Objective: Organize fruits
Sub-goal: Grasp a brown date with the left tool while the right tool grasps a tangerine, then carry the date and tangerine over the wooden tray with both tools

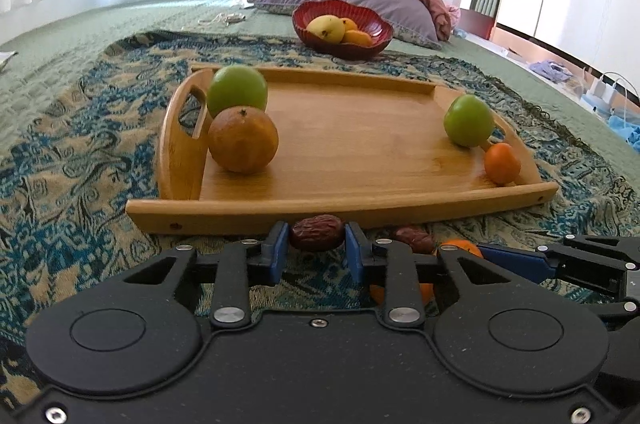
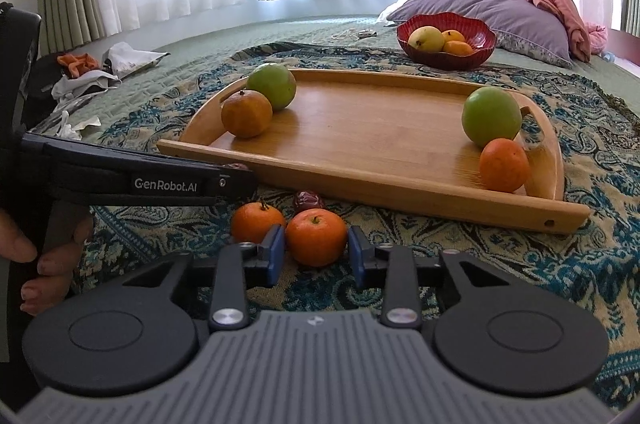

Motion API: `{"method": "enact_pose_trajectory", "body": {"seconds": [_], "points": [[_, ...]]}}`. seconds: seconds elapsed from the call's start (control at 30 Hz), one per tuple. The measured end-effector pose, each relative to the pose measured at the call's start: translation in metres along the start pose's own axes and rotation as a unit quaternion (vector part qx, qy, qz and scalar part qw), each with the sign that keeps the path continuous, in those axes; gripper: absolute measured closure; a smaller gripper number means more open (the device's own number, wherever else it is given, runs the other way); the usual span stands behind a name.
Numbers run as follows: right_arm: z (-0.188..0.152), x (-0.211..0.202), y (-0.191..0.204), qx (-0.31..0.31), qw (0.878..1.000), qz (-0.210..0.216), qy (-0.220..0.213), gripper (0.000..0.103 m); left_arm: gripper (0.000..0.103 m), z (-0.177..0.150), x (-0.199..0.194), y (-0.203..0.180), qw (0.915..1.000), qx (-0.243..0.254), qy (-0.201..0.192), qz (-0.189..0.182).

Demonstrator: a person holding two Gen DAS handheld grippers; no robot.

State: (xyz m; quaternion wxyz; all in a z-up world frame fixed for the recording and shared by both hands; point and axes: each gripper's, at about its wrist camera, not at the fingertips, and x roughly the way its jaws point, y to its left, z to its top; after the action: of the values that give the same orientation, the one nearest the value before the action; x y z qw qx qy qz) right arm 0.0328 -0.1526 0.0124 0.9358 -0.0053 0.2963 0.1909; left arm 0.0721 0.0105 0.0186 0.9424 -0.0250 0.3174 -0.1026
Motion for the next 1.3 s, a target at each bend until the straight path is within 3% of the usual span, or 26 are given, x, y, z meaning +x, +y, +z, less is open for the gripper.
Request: {"method": "enact_pose_trajectory", "body": {"seconds": [0.43,0.77,1.3], "points": [[0.010,-0.013,-0.013,0.023,0.999,-0.024,-0.030,0.065,0.074,0.012,-0.010,-0.013,0.9995,0.020,-0.026,-0.001],[0.032,-0.010,-0.034,0.040,0.994,-0.074,-0.063,0.065,0.074,0.038,0.005,-0.017,0.9989,0.017,-0.044,0.008],[0.048,0.037,-0.056,0.064,0.992,-0.101,-0.036,0.065,0.074,0.054,0.058,-0.014,0.9989,0.018,-0.022,0.037]]}}
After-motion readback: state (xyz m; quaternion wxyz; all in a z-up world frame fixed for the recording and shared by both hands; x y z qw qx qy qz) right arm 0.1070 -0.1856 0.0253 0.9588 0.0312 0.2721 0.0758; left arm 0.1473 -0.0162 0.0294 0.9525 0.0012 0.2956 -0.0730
